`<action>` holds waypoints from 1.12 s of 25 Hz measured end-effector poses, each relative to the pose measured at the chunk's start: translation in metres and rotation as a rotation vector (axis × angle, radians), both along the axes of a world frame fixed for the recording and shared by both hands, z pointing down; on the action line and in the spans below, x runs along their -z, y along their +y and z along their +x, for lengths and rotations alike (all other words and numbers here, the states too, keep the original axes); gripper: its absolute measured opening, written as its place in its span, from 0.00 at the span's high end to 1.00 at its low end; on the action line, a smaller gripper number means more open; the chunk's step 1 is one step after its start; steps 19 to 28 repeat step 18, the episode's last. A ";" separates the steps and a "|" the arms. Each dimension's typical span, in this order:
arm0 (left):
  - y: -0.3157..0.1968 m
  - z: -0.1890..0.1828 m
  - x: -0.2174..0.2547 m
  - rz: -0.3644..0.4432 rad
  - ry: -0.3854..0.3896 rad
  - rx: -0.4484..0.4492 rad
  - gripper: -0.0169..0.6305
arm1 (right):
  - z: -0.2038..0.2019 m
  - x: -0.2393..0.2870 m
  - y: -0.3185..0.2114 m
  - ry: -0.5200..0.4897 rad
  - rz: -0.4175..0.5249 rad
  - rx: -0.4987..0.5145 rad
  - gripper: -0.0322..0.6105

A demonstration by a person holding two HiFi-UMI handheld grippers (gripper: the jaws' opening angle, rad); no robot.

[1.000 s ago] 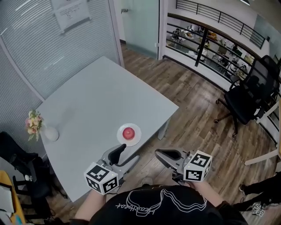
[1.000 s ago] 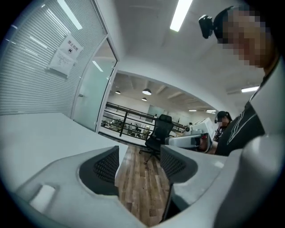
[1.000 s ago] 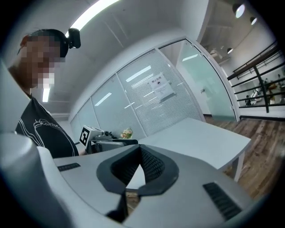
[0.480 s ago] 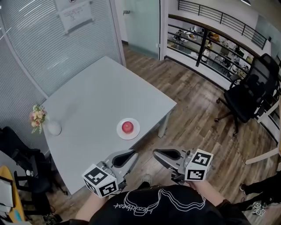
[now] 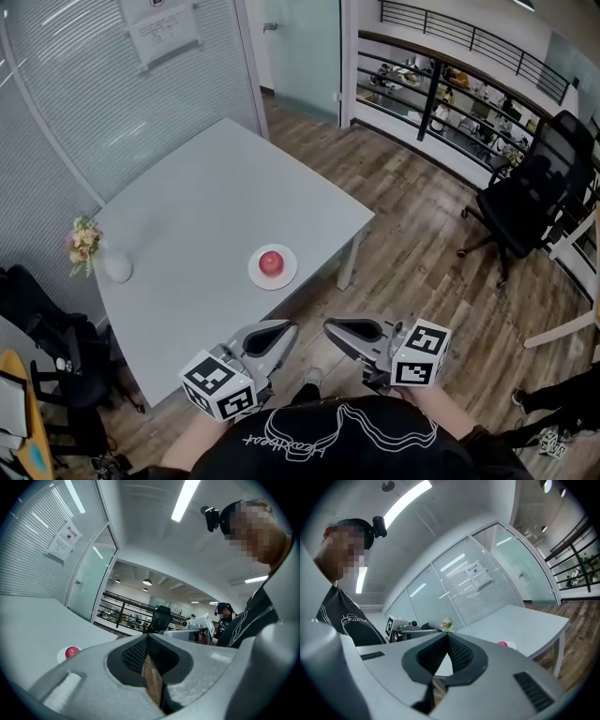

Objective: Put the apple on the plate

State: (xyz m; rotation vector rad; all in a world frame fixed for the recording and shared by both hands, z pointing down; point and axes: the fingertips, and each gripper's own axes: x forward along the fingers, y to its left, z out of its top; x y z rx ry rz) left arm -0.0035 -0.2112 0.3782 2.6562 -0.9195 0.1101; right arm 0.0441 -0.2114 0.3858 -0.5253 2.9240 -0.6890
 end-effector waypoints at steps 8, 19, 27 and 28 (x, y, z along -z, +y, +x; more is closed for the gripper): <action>0.004 0.003 -0.002 0.006 -0.017 0.011 0.95 | 0.003 0.003 0.004 0.003 0.014 -0.003 0.94; -0.003 0.002 0.000 0.011 -0.001 0.040 0.95 | 0.005 0.001 -0.001 0.000 0.010 -0.004 0.94; -0.003 0.002 0.000 0.011 -0.001 0.040 0.95 | 0.005 0.001 -0.001 0.000 0.010 -0.004 0.94; -0.003 0.002 0.000 0.011 -0.001 0.040 0.95 | 0.005 0.001 -0.001 0.000 0.010 -0.004 0.94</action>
